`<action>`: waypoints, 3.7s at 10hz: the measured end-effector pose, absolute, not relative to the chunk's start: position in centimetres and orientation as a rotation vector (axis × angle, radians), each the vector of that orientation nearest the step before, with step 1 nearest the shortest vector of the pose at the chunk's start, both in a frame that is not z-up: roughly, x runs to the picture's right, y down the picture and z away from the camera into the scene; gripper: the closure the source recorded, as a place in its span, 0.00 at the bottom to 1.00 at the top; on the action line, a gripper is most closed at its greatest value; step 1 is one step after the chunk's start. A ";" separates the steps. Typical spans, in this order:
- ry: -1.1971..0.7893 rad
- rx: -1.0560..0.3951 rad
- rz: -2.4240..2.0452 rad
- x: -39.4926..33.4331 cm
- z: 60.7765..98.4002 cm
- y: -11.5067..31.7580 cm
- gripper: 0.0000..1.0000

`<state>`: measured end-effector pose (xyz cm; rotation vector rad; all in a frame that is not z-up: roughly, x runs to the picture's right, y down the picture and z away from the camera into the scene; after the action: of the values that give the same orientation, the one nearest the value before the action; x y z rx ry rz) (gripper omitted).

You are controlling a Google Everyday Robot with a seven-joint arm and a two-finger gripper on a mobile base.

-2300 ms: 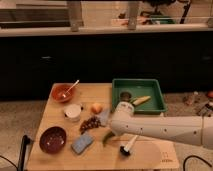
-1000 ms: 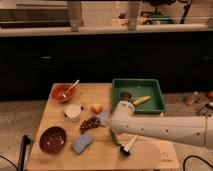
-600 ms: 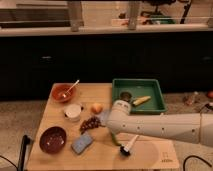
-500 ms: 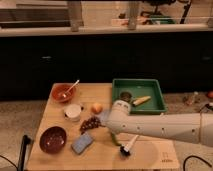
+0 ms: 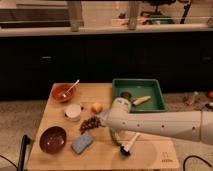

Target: Place pepper in purple bowl

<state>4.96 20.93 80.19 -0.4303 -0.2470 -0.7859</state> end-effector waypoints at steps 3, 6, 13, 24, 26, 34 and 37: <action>-0.358 -0.482 -0.861 5.3 80.3 20.8 0.20; -0.472 -0.546 -0.938 4.4 80.6 21.7 0.20; -0.535 -0.631 -0.997 3.6 82.6 24.3 0.20; -0.551 -0.634 -1.001 3.8 82.2 24.3 1.00; -0.557 -0.597 -0.990 3.5 80.2 23.3 1.00; -0.577 -0.471 -1.057 -3.1 72.2 21.1 1.00; -0.576 -0.473 -1.149 -7.4 71.2 21.5 1.00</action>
<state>-7.43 21.52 71.21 -0.4732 -0.5757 -1.1492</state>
